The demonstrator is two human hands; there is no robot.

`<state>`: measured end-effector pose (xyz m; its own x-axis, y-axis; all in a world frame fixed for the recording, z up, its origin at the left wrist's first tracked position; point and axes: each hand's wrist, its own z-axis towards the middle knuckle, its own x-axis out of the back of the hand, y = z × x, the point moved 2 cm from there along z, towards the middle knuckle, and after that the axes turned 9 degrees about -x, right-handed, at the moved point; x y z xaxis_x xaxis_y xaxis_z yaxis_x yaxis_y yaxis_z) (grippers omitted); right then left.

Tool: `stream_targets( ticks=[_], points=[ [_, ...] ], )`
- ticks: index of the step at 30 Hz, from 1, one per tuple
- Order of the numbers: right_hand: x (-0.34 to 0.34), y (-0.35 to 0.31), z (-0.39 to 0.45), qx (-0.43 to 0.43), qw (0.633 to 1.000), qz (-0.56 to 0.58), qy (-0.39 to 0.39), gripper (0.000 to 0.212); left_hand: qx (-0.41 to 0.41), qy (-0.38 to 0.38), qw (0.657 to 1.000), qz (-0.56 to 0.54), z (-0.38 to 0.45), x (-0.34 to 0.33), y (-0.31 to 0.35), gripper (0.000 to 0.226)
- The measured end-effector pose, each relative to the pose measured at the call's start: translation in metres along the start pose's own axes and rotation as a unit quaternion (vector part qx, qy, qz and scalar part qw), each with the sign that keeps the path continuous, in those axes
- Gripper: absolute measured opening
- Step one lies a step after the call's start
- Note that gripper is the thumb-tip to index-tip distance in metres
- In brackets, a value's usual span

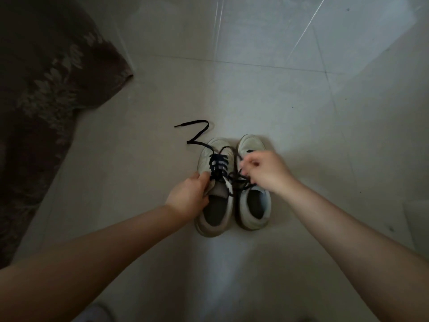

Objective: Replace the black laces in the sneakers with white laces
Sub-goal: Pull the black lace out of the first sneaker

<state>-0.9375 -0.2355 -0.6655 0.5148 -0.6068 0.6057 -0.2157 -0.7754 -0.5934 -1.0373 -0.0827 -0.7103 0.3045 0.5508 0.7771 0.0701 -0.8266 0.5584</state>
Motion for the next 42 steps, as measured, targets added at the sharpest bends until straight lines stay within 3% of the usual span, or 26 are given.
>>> stream_targets(
  ticks=[2,3,8,12,15,19,21,23,26,28,30,33,36,38,42],
  points=[
    [0.023,0.0,0.004,0.002,0.994,0.047,0.103,0.019,0.001,0.005,1.0,-0.005,-0.001,-0.001,-0.002,0.036],
    [0.031,0.002,0.007,0.0,0.992,0.048,0.118,0.019,0.0,0.005,1.0,-0.009,-0.002,-0.002,-0.003,0.037],
    [0.007,0.01,-0.007,-0.04,0.992,-0.078,-0.09,0.02,-0.006,0.014,0.999,-0.028,-0.004,-0.004,-0.005,0.036],
    [-0.011,0.015,-0.011,-0.047,0.979,-0.133,-0.145,0.028,-0.007,0.015,1.0,-0.022,-0.003,-0.003,-0.003,0.037],
    [-0.022,0.016,-0.012,-0.049,0.991,-0.072,-0.104,0.026,-0.006,0.012,1.0,-0.013,-0.003,-0.002,-0.003,0.038],
    [-0.025,0.007,-0.013,-0.032,0.998,-0.017,-0.046,0.009,-0.007,0.009,1.0,-0.007,-0.005,-0.002,-0.002,0.035],
    [-0.006,-0.001,-0.008,0.006,0.998,-0.026,0.055,0.022,-0.003,0.007,1.0,-0.006,-0.006,-0.002,-0.003,0.034],
    [0.015,-0.006,-0.004,0.005,0.995,0.036,0.094,0.026,0.001,0.013,1.0,-0.009,-0.006,-0.001,-0.004,0.033],
    [0.015,-0.003,-0.007,-0.063,0.996,0.064,-0.025,0.022,-0.002,0.016,1.0,-0.01,-0.007,-0.002,-0.004,0.032],
    [-0.002,0.003,-0.015,-0.099,0.987,-0.012,-0.127,0.03,-0.003,0.014,1.0,-0.003,-0.006,-0.003,-0.004,0.034],
    [-0.017,0.008,-0.021,-0.08,0.981,-0.076,-0.159,0.033,-0.004,0.017,1.0,-0.001,-0.006,-0.003,-0.003,0.034],
    [-0.025,0.01,-0.022,-0.025,0.994,-0.064,-0.084,0.024,-0.006,0.017,1.0,0.002,-0.006,-0.004,-0.004,0.036],
    [-0.032,0.007,-0.019,-0.028,0.997,0.008,-0.065,0.01,-0.01,0.016,1.0,0.002,-0.005,-0.003,-0.004,0.038],
    [-0.033,0.005,-0.017,-0.021,0.999,0.02,-0.042,0.019,-0.013,0.012,1.0,0.003,-0.005,-0.003,-0.005,0.037],
    [0.005,-0.004,-0.007,-0.004,0.987,0.11,0.116,0.019,-0.015,0.014,1.0,-0.014,-0.006,-0.002,-0.007,0.035]
  ],
)
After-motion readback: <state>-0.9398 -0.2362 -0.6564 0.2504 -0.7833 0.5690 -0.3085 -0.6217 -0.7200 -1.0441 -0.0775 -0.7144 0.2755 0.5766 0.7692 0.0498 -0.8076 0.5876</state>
